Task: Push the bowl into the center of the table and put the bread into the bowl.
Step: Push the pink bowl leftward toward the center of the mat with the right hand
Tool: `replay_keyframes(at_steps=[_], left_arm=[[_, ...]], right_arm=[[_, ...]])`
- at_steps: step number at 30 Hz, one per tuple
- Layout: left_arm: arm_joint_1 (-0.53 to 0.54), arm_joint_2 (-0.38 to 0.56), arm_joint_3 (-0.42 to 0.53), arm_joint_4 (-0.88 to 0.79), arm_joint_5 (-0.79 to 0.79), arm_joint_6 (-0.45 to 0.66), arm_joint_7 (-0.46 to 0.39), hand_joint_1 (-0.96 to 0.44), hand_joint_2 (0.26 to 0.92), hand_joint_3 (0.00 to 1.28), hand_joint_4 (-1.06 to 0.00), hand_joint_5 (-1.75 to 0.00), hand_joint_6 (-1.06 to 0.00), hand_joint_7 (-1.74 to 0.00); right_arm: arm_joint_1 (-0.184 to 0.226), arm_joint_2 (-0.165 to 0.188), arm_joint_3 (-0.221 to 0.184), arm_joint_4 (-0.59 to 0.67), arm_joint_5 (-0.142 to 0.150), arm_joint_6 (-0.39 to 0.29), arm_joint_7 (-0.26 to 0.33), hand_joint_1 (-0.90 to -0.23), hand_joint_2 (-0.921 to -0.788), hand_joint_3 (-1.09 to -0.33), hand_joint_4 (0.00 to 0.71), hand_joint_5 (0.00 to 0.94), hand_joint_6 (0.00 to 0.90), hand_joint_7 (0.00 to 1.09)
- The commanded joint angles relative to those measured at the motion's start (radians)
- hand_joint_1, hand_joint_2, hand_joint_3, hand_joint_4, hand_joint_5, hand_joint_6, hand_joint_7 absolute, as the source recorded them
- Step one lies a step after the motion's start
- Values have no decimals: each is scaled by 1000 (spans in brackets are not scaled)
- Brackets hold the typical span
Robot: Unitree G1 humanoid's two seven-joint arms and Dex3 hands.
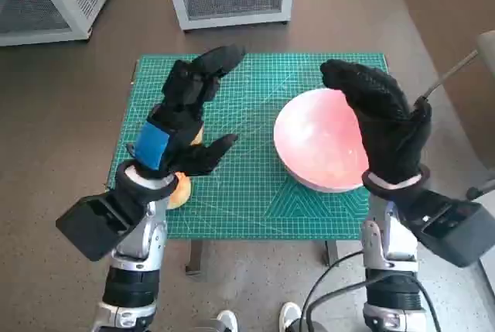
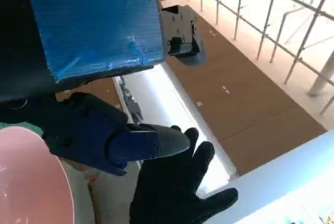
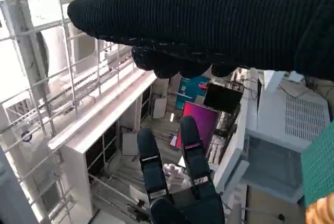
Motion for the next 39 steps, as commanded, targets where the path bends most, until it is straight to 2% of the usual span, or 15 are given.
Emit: replay_keyframes(at_steps=[1,21,39], left_arm=[[-25,9,8,-2,-9,-4,-4,-497,908,442,1,-536,1,-642],[-45,22,20,17,9,-30,5,-482,907,445,1,-540,1,-618],[-48,13,20,10,-3,-36,4,-490,902,439,1,-546,1,-632]], right_arm=[[-5,-9,-1,9,2,9,5,-423,-921,-430,218,0,38,594],[-33,-11,-7,33,12,2,27,-435,-921,-432,221,3,32,603],[-23,-17,-5,-9,14,22,23,-417,-921,-432,224,3,33,616]])
